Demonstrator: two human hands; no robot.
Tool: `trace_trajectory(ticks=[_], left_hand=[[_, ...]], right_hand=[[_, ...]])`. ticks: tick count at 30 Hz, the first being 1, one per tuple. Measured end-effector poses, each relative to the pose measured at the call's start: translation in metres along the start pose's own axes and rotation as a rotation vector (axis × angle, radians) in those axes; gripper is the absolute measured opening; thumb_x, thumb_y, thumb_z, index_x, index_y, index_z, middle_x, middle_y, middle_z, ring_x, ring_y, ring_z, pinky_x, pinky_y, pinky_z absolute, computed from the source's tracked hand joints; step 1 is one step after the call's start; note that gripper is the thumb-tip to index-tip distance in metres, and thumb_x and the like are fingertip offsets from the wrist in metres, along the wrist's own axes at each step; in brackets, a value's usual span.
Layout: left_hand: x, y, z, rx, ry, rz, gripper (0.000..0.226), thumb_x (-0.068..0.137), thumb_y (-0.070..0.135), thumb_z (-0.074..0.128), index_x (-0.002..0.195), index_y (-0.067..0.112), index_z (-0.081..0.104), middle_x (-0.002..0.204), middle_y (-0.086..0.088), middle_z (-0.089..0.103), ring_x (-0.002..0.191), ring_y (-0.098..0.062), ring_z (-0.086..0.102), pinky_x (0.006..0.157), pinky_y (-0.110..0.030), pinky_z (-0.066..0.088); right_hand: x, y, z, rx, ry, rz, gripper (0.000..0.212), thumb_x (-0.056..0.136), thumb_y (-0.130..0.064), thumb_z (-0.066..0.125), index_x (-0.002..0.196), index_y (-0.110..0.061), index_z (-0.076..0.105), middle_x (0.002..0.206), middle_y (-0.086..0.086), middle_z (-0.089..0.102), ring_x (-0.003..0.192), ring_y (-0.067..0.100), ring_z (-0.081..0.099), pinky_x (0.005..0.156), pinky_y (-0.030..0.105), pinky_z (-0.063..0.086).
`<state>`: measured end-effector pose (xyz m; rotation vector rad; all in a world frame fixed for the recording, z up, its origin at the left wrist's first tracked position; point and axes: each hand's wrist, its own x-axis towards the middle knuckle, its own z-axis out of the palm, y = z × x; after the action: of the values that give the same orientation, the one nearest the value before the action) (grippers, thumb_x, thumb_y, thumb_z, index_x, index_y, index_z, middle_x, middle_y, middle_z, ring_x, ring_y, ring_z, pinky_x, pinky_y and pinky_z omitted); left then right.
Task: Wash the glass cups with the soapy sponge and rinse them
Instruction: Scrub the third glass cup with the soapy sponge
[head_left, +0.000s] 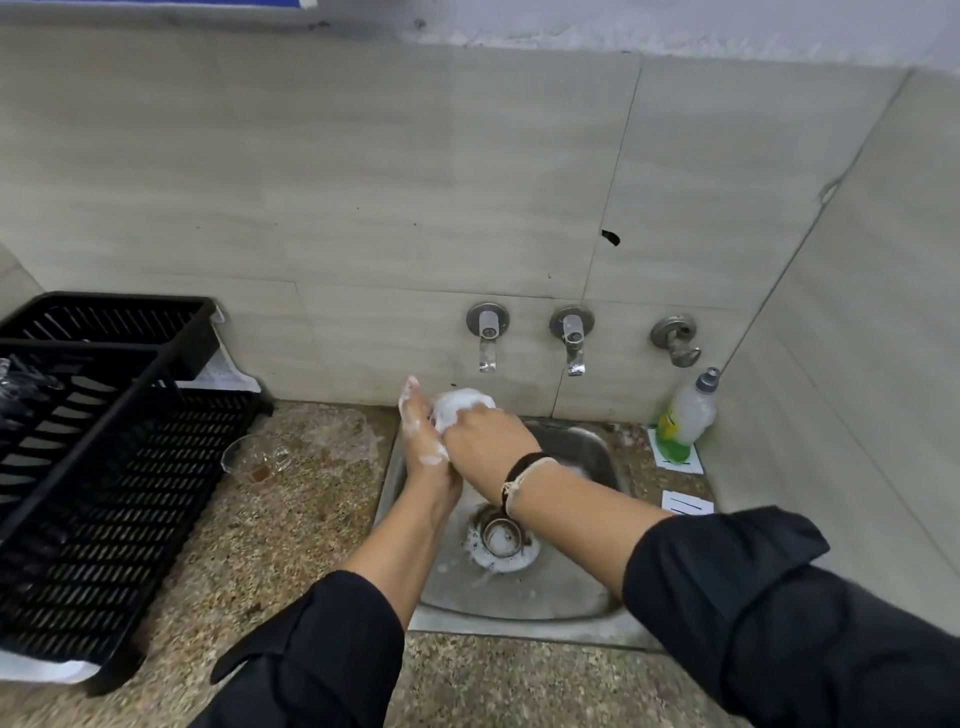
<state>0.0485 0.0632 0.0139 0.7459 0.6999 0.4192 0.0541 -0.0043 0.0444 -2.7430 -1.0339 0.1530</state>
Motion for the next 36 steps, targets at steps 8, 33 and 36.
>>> trace_trajectory(ticks=[8,33,36], left_hand=[[0.018,0.001,-0.022,0.021,-0.007,0.030,0.069,0.088,0.054,0.067,0.133,0.003,0.055,0.133,-0.030,0.059,0.103,-0.041,0.069,0.088,-0.051,0.059],[0.006,0.021,-0.032,0.023,-0.203,-0.033,0.038,0.096,-0.007,0.048,0.067,0.007,0.069,0.066,-0.009,0.067,0.060,-0.021,0.066,0.054,-0.026,0.058],[0.005,0.028,-0.028,-0.041,-0.223,0.014,0.017,0.088,-0.005,0.054,0.076,0.006,0.060,0.072,-0.011,0.061,0.058,-0.019,0.064,0.054,-0.027,0.058]], right_hand=[[-0.017,0.013,0.000,1.697,0.078,0.669,0.015,0.087,0.009,0.052,0.087,-0.002,0.062,0.077,0.015,0.068,0.065,0.024,0.067,0.063,0.030,0.057],[-0.025,0.029,-0.013,0.642,0.350,0.028,0.004,0.080,-0.007,0.053,0.081,-0.011,0.053,0.076,0.008,0.064,0.067,0.029,0.056,0.060,0.037,0.043],[-0.033,0.024,-0.016,0.630,0.405,-0.058,0.013,0.081,-0.001,0.055,0.090,-0.005,0.064,0.097,0.009,0.070,0.080,0.026,0.060,0.071,0.022,0.045]])
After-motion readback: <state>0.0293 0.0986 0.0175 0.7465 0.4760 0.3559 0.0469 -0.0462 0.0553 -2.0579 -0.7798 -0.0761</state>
